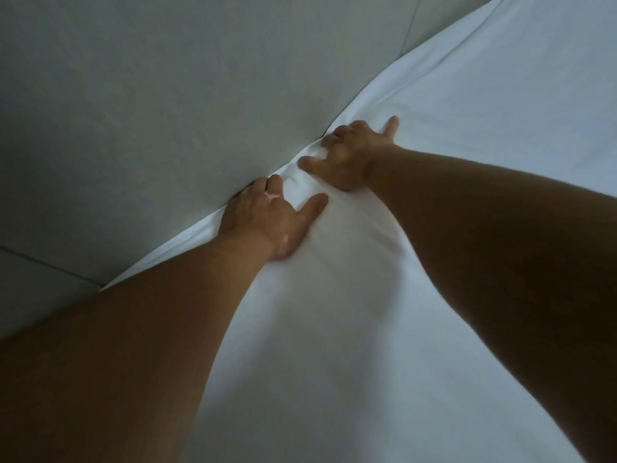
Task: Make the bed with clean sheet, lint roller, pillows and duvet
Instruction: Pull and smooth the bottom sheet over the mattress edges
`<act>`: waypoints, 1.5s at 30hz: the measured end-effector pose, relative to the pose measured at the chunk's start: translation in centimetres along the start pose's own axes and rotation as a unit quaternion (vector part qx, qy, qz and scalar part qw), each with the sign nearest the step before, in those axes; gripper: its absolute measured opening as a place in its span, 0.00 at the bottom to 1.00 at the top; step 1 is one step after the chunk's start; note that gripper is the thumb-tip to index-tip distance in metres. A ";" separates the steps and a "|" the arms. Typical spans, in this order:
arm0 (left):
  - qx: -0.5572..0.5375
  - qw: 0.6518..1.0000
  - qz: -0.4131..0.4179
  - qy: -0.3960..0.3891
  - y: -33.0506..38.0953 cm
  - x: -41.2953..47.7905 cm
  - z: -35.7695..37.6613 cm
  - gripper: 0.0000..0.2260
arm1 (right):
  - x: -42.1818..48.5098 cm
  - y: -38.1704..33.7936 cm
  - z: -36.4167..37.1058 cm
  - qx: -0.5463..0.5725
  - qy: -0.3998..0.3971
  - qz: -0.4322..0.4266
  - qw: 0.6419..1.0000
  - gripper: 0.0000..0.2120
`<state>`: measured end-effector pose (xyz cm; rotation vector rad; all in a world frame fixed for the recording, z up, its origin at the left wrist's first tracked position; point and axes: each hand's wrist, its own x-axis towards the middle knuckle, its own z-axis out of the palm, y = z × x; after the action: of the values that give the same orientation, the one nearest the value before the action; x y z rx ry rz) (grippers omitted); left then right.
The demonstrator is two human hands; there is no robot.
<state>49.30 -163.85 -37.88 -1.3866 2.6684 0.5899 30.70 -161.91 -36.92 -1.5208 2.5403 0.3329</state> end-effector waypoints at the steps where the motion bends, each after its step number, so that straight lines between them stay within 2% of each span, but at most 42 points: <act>1: -0.004 1.000 -0.003 -0.006 -0.1 0.0 0.2 0.45 | 0.2 -0.2 -0.4 -0.003 -0.021 0.011 1.000 0.46; 4: -0.015 0.999 -0.013 -0.025 -0.4 0.2 0.4 0.46 | -1.5 -0.2 -0.9 0.060 -0.015 -0.026 0.998 0.41; 7: 0.013 0.998 -0.026 -0.064 -0.3 0.4 -0.3 0.46 | -9.5 1.2 -0.9 0.215 0.107 -0.083 0.967 0.36; 8: 0.027 0.997 -0.029 -0.072 -0.2 0.4 -0.9 0.45 | -12.7 2.1 -0.7 0.226 0.136 -0.068 0.962 0.37; 10: 0.065 0.997 -0.021 -0.047 1.6 -0.1 -2.2 0.37 | -18.6 6.4 0.3 0.168 0.153 0.042 0.973 0.38; 11: 0.098 0.995 0.007 -0.009 3.4 -0.6 -2.6 0.33 | -20.7 9.4 1.3 0.139 0.124 0.129 0.974 0.40; 13: 0.138 0.981 0.134 0.035 8.7 -2.2 -2.3 0.30 | -23.8 14.4 3.1 0.144 0.026 0.289 0.946 0.42; 15: 0.143 0.952 0.269 -0.007 13.6 -4.1 -0.3 0.28 | -24.4 16.3 5.1 0.171 -0.006 0.351 0.921 0.43; 16: 0.152 0.944 0.291 -0.040 14.6 -4.3 0.9 0.27 | -23.9 16.1 5.8 0.179 -0.003 0.345 0.921 0.42; 18: 0.168 0.949 0.257 -0.064 14.3 -3.2 2.7 0.29 | -22.3 15.6 6.2 0.191 0.011 0.261 0.946 0.38; 20: 0.165 0.966 0.190 -0.052 13.2 -1.1 3.0 0.32 | -22.1 15.4 4.6 0.227 0.016 0.107 0.968 0.33; 21: 0.162 0.975 0.143 -0.055 12.7 -0.1 2.6 0.32 | -22.8 15.5 3.6 0.273 0.026 0.044 0.961 0.31; 22: 0.164 0.980 0.096 -0.063 12.9 0.6 2.1 0.33 | -24.2 15.9 2.9 0.316 0.053 0.022 0.947 0.30; 23: 0.160 0.983 0.056 -0.065 13.7 1.1 1.6 0.34 | -25.7 16.7 2.8 0.332 0.098 0.045 0.937 0.30; 25: 0.144 0.989 -0.005 -0.023 17.2 0.3 1.5 0.34 | -29.0 19.0 4.1 0.272 0.145 0.180 0.934 0.32; 26: 0.134 0.991 0.019 0.009 19.8 -1.2 2.2 0.34 | -30.8 20.3 5.4 0.240 0.123 0.267 0.925 0.34; 27: 0.135 0.985 0.107 0.029 22.2 -2.9 3.4 0.32 | -32.4 21.3 7.0 0.230 0.087 0.343 0.907 0.36; 28: 0.143 0.963 0.229 0.018 24.2 -4.9 5.0 0.30 | -33.9 21.7 8.3 0.227 0.063 0.387 0.892 0.37; 29: 0.154 0.931 0.330 -0.012 25.7 -6.6 6.8 0.29 | -34.8 21.4 9.3 0.224 0.059 0.393 0.890 0.37; 30: 0.163 0.911 0.377 -0.040 26.3 -7.8 8.2 0.28 | -35.2 20.6 9.6 0.225 0.067 0.351 0.907 0.36; 32: 0.164 0.920 0.353 -0.047 25.9 -7.7 9.7 0.31 | -35.2 18.3 8.6 0.264 0.078 0.166 0.947 0.31; 33: 0.159 0.932 0.323 -0.040 25.8 -7.1 9.8 0.32 | -35.5 17.7 7.9 0.294 0.079 0.091 0.948 0.29; 34: 0.163 0.943 0.290 -0.030 25.9 -6.5 9.7 0.33 | -36.2 18.2 7.3 0.310 0.084 0.065 0.945 0.28; 35: 0.178 0.951 0.253 -0.026 26.3 -6.2 9.5 0.33 | -37.3 19.7 7.5 0.301 0.092 0.088 0.945 0.29; 37: 0.209 0.964 0.156 -0.045 28.0 -6.6 8.6 0.33 | -40.8 24.7 9.7 0.239 0.075 0.205 0.946 0.33; 39: 0.196 0.978 0.058 -0.045 30.6 -8.4 8.3 0.33 | -47.0 29.8 13.2 0.218 0.037 0.317 0.922 0.37; 40: 0.184 0.981 0.055 -0.038 32.3 -10.2 8.7 0.33 | -50.7 31.0 14.7 0.210 0.033 0.357 0.910 0.38; 41: 0.185 0.976 0.111 -0.030 34.1 -12.4 9.9 0.32 | -54.1 31.1 15.7 0.199 0.038 0.382 0.902 0.39; 42: 0.191 0.959 0.209 -0.030 35.9 -15.2 11.6 0.31 | -56.8 30.0 16.3 0.184 0.040 0.397 0.898 0.39; 44: 0.195 0.887 0.413 -0.065 39.7 -22.6 15.3 0.30 | -60.4 26.2 16.2 0.180 0.029 0.394 0.901 0.39; 45: 0.206 0.852 0.473 -0.089 41.0 -26.4 17.0 0.30 | -61.5 25.2 15.6 0.190 0.020 0.376 0.907 0.37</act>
<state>30.10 -116.00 -34.90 0.1520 2.9109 0.1270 37.67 -94.05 -33.85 -0.3779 2.8908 -0.1182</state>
